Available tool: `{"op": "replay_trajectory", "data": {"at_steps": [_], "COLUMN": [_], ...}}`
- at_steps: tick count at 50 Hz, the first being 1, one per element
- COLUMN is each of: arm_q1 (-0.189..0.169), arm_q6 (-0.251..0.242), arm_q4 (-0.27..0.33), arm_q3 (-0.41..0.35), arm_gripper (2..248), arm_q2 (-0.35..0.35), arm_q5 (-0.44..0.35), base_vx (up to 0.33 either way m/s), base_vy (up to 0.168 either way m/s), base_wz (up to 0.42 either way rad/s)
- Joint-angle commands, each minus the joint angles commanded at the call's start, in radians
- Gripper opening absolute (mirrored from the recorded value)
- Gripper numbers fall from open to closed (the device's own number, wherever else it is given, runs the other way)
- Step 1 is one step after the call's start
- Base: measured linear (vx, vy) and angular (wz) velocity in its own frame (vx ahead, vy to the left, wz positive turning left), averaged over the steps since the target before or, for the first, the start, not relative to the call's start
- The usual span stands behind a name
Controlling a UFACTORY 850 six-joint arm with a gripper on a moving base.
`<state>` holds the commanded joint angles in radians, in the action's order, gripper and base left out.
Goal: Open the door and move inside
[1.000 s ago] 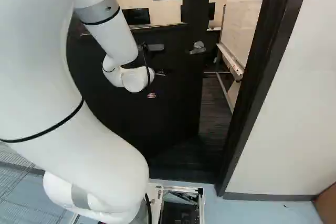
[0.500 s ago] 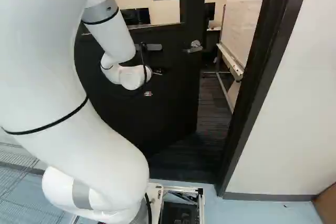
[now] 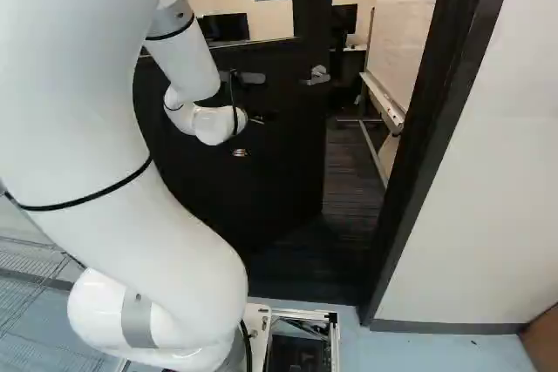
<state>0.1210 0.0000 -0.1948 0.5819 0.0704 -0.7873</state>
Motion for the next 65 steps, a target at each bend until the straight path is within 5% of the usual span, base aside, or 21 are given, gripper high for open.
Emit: {"op": "replay_trajectory", "data": {"at_steps": [65], "arm_q1": [0.13], "arm_q6": [0.0], "arm_q4": [-0.025], "arm_q3": [0.147], "arm_gripper": [247], "arm_q2": [0.135], "arm_q5": [0.0], "base_vx": [0.0], "base_vy": [0.0], "base_wz": [0.0]}}
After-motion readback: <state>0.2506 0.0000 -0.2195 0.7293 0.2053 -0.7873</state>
